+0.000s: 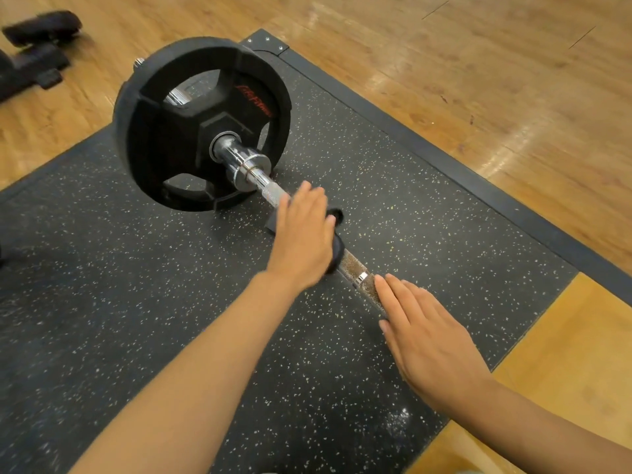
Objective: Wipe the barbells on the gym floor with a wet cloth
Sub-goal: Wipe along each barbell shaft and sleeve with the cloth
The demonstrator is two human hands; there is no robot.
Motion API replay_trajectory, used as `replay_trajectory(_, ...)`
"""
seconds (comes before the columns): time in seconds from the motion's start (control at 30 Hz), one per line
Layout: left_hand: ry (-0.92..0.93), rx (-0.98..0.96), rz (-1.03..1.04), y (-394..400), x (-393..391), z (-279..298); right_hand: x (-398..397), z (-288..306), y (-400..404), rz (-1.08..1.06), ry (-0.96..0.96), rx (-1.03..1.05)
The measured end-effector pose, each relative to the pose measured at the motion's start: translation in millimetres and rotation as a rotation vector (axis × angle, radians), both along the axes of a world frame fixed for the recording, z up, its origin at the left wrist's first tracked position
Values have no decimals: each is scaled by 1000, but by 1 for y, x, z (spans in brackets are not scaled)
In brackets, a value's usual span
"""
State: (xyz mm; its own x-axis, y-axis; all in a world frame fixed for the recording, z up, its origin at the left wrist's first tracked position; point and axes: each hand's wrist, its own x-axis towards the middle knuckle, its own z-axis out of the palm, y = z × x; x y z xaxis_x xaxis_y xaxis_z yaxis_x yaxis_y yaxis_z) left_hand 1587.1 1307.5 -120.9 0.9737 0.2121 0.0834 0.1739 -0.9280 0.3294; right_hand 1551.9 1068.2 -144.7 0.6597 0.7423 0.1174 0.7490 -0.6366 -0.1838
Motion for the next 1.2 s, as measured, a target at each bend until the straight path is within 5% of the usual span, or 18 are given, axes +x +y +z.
replay_trajectory(0.17,-38,40,-100,-6,-7,-4,-1,-1,-1,1,5,-8)
replay_trajectory(0.47,18,111,239,24,32,-2,1,2,-2,-12,-24,-15)
replay_trajectory(0.7,-50,88,3,7,0,-6,0,0,0,-4,-41,-10)
replay_trajectory(0.9,79,247,152,68,47,6,-2,0,1,-5,-57,-5)
replay_trajectory(1.2,-1,72,93,53,17,-2,-2,2,2,1,-49,1)
